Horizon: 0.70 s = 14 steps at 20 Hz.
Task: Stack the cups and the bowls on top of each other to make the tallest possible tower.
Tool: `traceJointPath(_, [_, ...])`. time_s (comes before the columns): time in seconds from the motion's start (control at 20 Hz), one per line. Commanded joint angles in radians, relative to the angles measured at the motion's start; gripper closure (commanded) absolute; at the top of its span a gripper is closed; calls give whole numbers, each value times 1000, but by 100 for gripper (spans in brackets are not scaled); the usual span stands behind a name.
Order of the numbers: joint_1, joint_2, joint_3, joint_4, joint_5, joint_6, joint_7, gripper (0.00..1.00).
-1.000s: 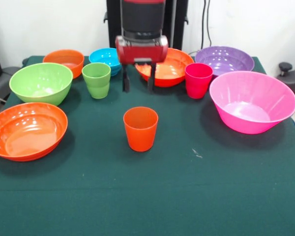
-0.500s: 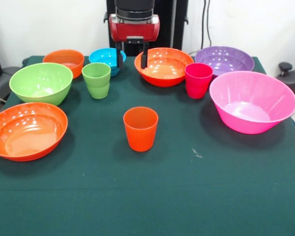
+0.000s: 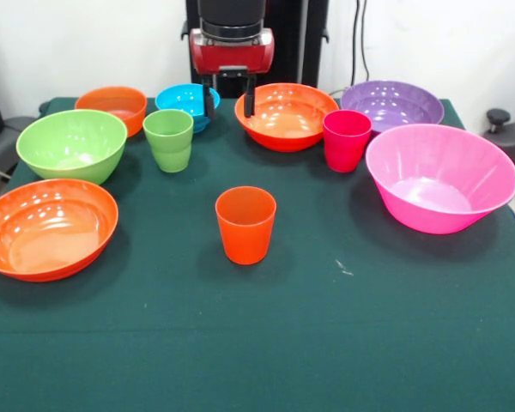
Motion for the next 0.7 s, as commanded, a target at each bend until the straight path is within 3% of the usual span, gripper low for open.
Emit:
traceJointPath(0.05, [-36,13,54,42,-76,1,-4,0])
traceJointPath(0.45, [-62,-38,71,67,-66,44,-25,0])
traceJointPath(0.7, [-48,33,54,55,-95,-26,8,0])
